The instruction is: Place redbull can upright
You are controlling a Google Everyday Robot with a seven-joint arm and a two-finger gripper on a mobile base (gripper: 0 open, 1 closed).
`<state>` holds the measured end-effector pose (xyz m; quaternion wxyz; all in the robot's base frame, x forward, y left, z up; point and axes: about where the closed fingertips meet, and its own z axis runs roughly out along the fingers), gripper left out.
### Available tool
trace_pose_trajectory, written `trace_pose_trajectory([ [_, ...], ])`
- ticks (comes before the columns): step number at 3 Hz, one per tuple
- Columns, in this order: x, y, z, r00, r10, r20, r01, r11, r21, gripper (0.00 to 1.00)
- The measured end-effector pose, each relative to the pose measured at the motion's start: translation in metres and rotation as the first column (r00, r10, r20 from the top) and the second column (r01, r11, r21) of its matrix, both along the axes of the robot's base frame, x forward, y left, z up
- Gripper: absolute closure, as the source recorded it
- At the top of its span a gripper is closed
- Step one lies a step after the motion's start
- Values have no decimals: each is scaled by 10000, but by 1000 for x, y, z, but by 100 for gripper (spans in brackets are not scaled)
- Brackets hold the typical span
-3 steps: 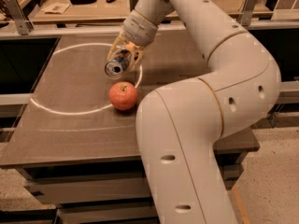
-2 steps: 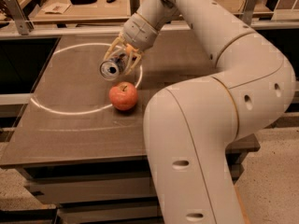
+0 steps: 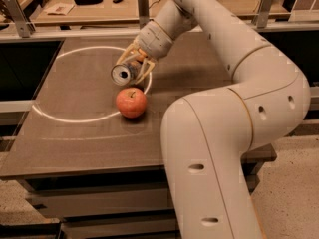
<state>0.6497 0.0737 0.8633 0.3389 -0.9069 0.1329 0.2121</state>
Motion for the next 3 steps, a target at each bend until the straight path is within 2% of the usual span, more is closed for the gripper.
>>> trace_pose_trajectory([
  [1, 1, -17, -14, 9646, -855, -2494, 1258, 9806, 1504, 100],
  [2, 2, -40, -7, 8892, -1188, -4419, 2581, 9276, 2700, 100],
  [3, -3, -68, 11, 8217, -1423, -5519, 3432, 8966, 2799, 100],
])
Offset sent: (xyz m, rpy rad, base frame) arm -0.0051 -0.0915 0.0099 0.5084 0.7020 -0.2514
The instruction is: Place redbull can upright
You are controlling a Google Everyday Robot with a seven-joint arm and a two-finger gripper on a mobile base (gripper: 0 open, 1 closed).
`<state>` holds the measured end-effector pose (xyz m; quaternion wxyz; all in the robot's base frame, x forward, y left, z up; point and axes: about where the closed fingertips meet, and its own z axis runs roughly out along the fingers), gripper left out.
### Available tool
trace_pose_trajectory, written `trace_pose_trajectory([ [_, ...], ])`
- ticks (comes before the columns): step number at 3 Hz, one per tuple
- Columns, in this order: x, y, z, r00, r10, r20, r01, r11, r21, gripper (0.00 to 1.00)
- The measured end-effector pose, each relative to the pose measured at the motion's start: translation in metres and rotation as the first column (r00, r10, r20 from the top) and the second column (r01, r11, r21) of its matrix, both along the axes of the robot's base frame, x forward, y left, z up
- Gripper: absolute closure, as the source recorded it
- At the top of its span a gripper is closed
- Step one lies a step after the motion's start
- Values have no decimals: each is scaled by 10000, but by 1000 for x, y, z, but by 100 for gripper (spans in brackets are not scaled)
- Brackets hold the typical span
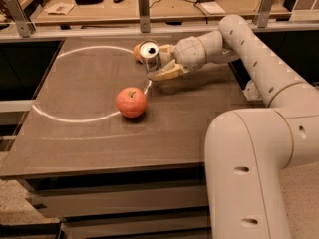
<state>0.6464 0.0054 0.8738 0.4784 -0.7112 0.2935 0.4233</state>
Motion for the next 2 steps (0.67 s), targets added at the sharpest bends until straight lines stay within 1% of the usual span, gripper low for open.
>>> trace_pose_trajectory([
  [1, -12, -28, 14, 9928, -436, -1119, 462, 9987, 207, 100],
  [2, -24, -45, 16, 9784, -660, -1958, 655, 9978, -91, 100],
])
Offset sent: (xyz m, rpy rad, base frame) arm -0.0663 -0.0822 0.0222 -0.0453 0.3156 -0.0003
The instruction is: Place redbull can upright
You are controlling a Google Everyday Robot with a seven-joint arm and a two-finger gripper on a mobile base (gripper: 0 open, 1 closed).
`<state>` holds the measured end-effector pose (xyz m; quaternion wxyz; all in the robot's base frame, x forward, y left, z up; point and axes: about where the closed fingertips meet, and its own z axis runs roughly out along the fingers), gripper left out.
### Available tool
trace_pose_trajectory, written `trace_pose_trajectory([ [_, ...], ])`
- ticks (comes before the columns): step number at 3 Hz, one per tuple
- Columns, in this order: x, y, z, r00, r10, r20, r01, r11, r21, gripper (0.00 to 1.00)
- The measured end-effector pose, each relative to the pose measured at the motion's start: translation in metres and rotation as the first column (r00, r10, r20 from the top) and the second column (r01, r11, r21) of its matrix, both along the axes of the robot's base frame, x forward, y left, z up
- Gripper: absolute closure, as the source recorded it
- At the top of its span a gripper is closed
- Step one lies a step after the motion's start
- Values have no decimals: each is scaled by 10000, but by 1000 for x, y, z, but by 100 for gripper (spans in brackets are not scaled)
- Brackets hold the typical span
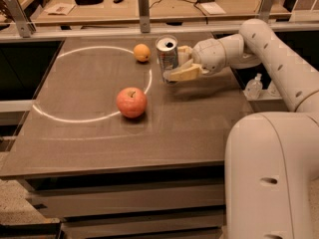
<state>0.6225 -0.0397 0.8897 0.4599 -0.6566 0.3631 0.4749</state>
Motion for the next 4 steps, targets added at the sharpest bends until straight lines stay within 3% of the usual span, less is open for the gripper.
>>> trace_pose_trajectory([
  [1, -13, -9, 1, 9981, -593, -166, 577, 9948, -844, 100],
  [2, -31, -7, -2, 9936, -1119, -175, 1088, 9858, -1279, 100],
  [4, -57, 16, -26, 9744, -2118, -757, 2117, 9773, -97, 100],
])
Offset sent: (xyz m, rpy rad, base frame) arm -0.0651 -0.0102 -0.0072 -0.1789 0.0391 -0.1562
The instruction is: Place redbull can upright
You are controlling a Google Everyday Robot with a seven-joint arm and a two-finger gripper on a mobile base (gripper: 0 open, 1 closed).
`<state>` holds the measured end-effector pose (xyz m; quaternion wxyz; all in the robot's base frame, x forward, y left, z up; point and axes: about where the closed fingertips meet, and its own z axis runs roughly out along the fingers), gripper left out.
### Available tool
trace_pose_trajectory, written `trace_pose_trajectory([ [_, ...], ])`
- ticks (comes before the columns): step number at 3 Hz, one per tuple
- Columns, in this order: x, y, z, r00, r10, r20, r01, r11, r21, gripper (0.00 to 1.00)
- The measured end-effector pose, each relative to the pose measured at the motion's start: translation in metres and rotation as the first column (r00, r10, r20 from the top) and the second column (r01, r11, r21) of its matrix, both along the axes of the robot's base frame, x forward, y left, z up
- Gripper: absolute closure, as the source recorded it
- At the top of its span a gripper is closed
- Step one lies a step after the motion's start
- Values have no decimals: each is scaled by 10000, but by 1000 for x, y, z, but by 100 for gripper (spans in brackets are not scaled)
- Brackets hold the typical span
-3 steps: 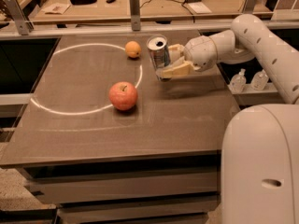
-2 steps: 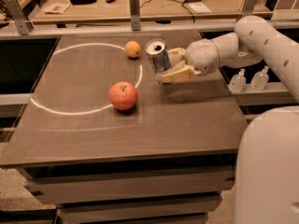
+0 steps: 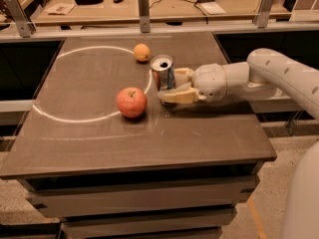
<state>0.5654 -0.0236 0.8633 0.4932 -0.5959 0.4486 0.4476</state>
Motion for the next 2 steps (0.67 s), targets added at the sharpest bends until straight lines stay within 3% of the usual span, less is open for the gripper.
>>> trace_pose_trajectory([
  [1, -8, 11, -11, 9997, -218, -98, 221, 9992, 340, 100],
  [2, -8, 18, -19, 9998, 34, -205, -23, 9986, 526, 81],
])
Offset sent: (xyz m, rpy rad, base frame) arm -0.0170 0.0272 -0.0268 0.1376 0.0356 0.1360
